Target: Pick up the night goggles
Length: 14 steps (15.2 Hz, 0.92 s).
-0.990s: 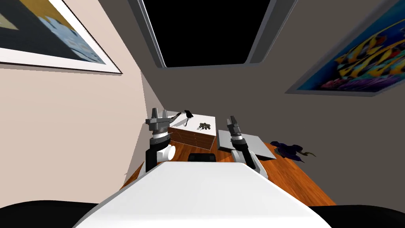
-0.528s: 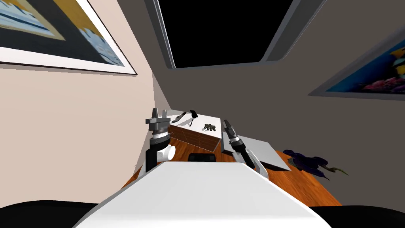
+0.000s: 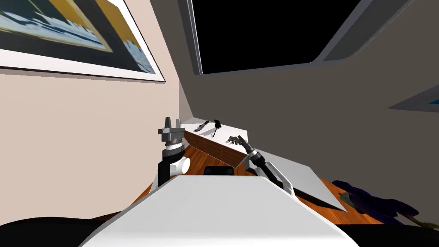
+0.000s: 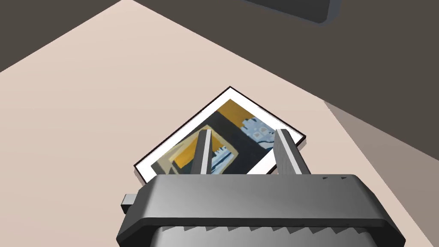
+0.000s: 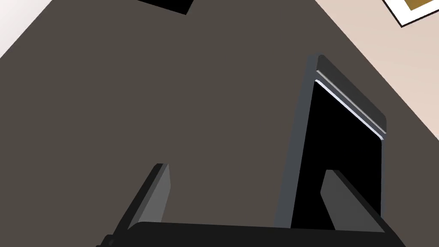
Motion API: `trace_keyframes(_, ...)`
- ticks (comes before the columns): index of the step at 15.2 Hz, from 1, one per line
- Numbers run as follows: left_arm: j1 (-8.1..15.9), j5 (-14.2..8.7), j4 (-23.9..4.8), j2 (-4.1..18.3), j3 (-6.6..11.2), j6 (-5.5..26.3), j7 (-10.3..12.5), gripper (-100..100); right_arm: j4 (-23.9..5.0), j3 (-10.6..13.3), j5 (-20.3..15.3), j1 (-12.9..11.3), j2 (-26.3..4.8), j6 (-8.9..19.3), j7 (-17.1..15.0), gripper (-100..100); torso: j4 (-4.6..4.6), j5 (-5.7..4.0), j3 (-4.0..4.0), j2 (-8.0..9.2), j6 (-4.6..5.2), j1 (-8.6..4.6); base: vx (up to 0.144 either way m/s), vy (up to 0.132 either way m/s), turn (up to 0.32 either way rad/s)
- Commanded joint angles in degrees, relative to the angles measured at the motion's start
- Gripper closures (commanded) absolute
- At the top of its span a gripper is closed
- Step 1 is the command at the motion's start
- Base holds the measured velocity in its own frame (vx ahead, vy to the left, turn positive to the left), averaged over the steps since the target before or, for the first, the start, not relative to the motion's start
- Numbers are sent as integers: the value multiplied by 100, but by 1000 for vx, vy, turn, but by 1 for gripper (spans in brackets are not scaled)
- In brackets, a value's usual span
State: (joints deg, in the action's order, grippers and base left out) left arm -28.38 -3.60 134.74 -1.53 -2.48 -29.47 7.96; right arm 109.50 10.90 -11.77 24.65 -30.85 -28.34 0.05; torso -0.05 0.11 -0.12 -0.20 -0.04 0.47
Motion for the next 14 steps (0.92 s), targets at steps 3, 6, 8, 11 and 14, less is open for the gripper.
trace_keyframes(3,0,0,0,0,0,0,0,0,-272,165,-143,-38,-454,-31,52,-100,1,-2,4,7,0,-7,42,81,150)
trace_keyframes(6,0,0,0,0,0,0,0,0,-482,291,-251,-83,-745,-50,86,-100,2,-2,5,8,0,-9,46,77,162)
trace_keyframes(8,0,0,0,0,0,0,0,0,-696,421,-361,-128,-1007,-69,121,-100,2,-1,5,8,0,-3,50,101,206)
trace_keyframes(11,0,0,0,0,0,0,0,0,-912,553,-474,-172,-1330,-89,156,-100,2,-1,3,5,0,-2,61,88,180)
trace_keyframes(14,0,0,0,0,0,0,0,0,-1130,688,-588,-216,-1631,-110,192,-100,0,1,-1,-2,1,2,71,90,197)
